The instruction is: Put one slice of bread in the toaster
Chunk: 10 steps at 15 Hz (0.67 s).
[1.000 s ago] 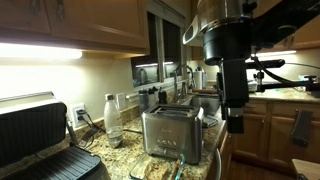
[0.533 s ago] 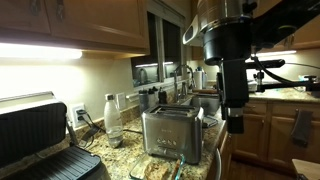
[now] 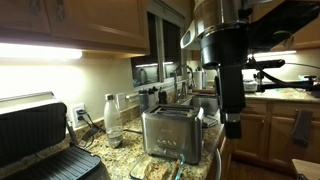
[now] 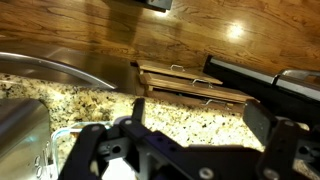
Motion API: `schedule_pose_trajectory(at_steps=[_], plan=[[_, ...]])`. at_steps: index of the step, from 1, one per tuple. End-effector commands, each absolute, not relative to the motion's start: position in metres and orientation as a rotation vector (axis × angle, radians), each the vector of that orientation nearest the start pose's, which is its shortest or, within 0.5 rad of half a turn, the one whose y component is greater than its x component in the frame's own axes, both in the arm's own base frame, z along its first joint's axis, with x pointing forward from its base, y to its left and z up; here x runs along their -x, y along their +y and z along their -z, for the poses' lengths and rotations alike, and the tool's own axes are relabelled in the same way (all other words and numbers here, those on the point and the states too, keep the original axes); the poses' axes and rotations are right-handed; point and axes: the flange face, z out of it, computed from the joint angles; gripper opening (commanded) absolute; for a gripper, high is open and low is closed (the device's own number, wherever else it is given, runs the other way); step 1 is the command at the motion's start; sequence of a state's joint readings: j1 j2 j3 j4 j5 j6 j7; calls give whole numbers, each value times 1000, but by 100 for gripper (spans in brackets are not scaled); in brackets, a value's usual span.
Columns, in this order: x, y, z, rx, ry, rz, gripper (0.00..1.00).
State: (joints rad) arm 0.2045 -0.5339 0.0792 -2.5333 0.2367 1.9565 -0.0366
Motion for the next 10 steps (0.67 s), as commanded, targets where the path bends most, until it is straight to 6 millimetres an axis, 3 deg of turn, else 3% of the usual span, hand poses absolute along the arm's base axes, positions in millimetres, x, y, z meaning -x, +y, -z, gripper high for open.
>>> schedule_pose_trajectory(at_steps=[1, 10], plan=[[-372, 127, -440, 2965, -284, -103, 100], [-394, 134, -411, 2997, -139, -129, 100]])
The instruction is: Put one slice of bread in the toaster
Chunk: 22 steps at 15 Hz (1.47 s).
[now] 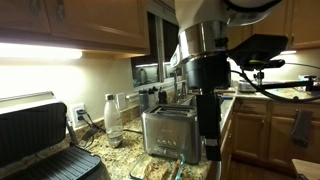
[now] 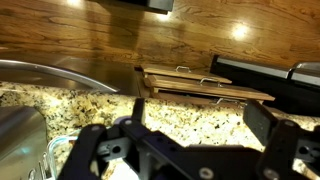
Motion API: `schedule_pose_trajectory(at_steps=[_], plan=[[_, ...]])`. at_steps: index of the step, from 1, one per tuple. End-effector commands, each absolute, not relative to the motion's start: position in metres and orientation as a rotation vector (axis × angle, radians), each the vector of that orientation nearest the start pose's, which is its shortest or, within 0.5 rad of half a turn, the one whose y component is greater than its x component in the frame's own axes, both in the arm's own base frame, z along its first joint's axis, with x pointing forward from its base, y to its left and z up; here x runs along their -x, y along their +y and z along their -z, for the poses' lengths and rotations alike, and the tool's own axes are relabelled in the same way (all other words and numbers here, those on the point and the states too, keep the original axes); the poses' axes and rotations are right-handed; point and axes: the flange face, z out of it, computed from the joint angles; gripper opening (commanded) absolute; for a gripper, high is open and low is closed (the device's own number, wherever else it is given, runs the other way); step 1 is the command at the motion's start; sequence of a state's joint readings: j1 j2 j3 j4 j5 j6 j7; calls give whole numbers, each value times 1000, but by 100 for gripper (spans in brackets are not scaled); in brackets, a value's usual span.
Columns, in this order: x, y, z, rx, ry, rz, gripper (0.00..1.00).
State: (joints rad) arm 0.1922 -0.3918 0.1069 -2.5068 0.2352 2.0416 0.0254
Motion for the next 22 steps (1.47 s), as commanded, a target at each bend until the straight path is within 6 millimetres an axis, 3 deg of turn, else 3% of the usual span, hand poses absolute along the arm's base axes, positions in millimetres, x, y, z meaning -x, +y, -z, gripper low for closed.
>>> schedule_pose_trajectory(at_steps=[1, 14, 22], plan=[[-396, 134, -409, 2997, -118, -129, 100], [-429, 141, -351, 2982, 204, -78, 100], [-442, 126, -340, 2949, 516, 18, 100]])
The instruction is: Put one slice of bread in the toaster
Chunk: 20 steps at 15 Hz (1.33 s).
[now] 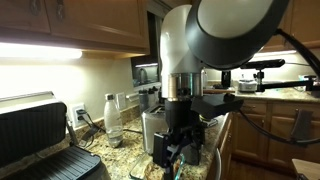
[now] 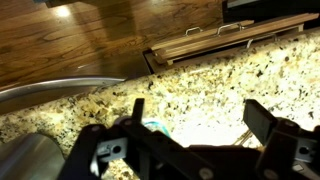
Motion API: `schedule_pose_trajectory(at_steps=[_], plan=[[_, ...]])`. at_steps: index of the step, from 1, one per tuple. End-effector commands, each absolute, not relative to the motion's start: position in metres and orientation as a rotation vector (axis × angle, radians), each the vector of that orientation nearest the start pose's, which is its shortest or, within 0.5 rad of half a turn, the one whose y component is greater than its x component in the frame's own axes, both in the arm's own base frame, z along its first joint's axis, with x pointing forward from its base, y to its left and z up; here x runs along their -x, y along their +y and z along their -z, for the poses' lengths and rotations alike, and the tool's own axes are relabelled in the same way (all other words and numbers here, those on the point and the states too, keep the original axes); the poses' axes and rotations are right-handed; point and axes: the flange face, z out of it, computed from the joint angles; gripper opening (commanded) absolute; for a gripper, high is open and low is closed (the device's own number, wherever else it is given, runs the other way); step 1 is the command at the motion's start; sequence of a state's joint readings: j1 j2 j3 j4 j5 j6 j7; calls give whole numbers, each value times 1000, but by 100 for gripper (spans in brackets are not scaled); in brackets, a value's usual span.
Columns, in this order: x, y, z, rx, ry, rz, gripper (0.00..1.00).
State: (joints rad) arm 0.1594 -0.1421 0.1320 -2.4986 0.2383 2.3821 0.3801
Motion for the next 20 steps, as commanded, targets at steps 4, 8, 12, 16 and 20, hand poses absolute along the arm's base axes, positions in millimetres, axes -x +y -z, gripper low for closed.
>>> schedule_pose_trajectory(at_steps=[4, 8, 12, 16, 20], plan=[[-449, 114, -341, 2921, 642, 63, 100], [-453, 108, -337, 2918, 725, 63, 100], [-454, 108, -326, 2931, 791, 38, 100], [-456, 106, -315, 2946, 848, 13, 100], [-461, 102, -309, 2949, 921, 2, 100]])
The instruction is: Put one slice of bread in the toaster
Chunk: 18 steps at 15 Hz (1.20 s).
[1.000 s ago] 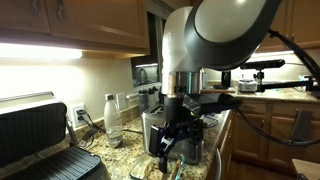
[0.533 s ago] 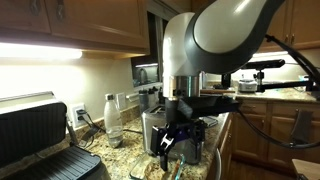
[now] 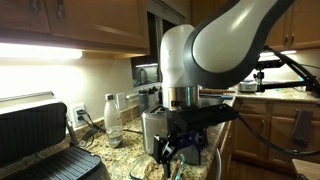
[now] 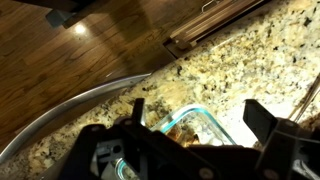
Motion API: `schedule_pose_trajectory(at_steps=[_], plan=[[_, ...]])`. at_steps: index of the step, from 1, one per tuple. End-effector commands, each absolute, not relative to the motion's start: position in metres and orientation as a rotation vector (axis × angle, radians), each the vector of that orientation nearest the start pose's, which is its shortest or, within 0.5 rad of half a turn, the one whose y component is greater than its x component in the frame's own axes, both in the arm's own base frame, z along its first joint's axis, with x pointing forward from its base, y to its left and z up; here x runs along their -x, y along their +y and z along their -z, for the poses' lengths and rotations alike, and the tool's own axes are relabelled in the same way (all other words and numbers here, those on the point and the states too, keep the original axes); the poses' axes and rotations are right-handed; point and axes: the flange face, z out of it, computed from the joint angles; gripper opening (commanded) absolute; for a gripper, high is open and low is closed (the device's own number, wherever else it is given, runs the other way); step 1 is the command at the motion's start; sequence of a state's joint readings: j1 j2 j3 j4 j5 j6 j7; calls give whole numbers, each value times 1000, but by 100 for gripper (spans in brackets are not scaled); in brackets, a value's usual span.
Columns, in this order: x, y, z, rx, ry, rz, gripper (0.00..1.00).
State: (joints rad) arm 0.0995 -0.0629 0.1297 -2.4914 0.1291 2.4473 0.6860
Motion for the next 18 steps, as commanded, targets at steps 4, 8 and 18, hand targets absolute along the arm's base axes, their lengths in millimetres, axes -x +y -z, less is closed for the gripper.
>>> schedule_pose_trajectory(at_steps=[4, 8, 18], plan=[[-471, 97, -308, 2945, 1001, 13, 100], [-481, 95, -303, 2940, 1077, 25, 100], [-486, 91, -284, 2904, 1275, 8, 100]])
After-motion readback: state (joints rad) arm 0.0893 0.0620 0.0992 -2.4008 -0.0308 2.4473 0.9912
